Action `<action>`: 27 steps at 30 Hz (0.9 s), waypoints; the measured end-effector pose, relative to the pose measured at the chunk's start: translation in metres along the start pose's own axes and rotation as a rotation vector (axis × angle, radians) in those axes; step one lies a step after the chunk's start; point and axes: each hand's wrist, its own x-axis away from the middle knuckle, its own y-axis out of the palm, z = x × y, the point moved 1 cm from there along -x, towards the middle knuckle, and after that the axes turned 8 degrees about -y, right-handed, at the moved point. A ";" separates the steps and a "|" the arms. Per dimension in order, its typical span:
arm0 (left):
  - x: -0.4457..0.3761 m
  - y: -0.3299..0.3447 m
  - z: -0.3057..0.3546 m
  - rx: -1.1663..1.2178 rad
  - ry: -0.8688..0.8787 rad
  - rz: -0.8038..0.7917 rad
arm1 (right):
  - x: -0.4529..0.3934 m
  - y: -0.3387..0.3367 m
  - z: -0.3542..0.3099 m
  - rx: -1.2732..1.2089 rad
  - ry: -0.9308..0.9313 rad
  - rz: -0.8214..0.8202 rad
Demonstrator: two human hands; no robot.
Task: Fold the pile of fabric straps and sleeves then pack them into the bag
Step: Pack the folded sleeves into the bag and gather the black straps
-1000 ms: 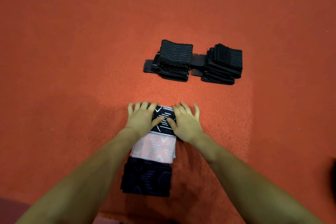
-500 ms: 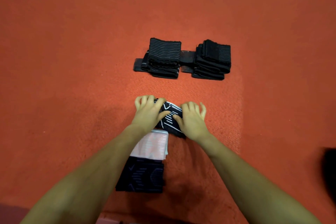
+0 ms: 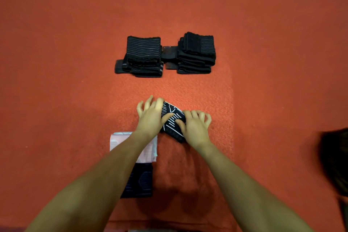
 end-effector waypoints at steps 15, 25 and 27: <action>0.025 -0.003 0.082 0.010 0.179 0.210 | 0.040 -0.048 0.055 -0.024 -0.038 0.329; 0.050 0.010 0.245 0.060 0.347 0.242 | 0.110 -0.141 0.168 -0.111 0.071 0.474; 0.057 0.016 0.288 0.071 0.390 0.248 | 0.128 -0.163 0.197 -0.108 0.099 0.518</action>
